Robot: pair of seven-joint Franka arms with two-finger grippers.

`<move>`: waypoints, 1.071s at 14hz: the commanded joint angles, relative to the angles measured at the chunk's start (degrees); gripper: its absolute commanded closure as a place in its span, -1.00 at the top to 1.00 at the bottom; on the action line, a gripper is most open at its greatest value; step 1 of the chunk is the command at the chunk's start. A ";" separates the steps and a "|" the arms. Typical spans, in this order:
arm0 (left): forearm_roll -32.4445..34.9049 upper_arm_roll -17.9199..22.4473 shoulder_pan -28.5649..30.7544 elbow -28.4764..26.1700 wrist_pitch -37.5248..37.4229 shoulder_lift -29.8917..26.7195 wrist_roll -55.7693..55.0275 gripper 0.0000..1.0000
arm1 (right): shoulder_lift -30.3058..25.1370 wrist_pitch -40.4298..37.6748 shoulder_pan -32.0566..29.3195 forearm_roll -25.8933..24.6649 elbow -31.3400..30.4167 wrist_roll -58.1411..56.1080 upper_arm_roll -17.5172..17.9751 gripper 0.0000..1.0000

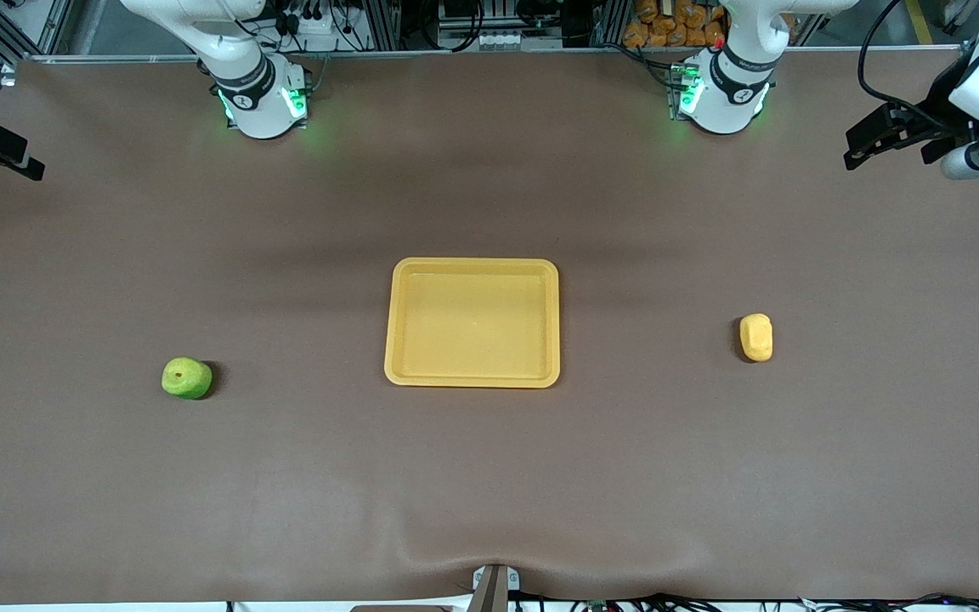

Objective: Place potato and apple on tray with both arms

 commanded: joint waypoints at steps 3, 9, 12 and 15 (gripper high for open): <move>-1.15 0.18 0.30 1.68 -1.45 0.60 0.82 1.00 | -2.20 0.14 -1.14 -0.49 -1.98 0.83 1.38 1.00; -1.15 0.18 0.21 1.76 -1.72 0.95 1.00 1.00 | -1.68 1.46 -1.49 -0.23 -2.86 0.83 1.30 1.00; -1.15 0.18 0.39 1.76 -1.63 1.30 1.26 1.00 | -1.15 1.81 -1.14 -0.23 -3.83 0.91 1.30 1.00; -1.23 0.18 0.30 1.41 -1.72 1.30 1.17 1.00 | -0.53 1.73 -0.79 -0.40 -4.44 0.30 1.38 1.00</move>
